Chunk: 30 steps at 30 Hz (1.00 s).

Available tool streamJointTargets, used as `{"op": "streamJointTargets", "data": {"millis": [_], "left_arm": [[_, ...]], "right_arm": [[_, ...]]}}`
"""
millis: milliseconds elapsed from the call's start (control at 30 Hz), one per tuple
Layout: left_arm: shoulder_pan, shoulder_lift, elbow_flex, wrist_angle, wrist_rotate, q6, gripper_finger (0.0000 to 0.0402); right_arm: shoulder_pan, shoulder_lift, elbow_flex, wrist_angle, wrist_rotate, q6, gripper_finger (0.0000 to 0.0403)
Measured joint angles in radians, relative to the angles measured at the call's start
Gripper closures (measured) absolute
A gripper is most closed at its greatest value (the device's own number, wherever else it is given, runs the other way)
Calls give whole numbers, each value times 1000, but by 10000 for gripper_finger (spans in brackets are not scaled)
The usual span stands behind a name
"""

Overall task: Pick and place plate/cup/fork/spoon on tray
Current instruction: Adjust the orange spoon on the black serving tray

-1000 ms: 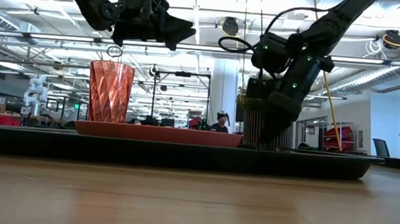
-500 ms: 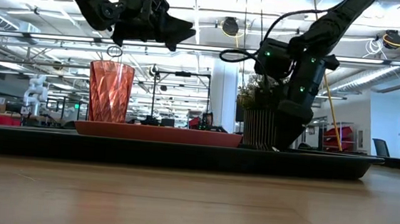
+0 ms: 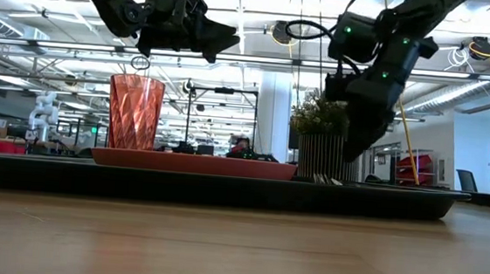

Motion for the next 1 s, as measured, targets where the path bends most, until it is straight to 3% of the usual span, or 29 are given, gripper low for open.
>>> {"op": "streamJointTargets", "data": {"millis": [233,467,733,1000], "left_arm": [[0,0,0,0,0,-3,229],[0,0,0,72,-1,-13,229],[0,0,0,210,-1,-69,229],[5,0,0,214,-1,-78,229]], "right_arm": [[162,61,-12,10,26,298,245],[266,109,-12,12,65,480,266],[323,107,44,22,129,577,284],[352,120,102,-14,195,696,285]]}}
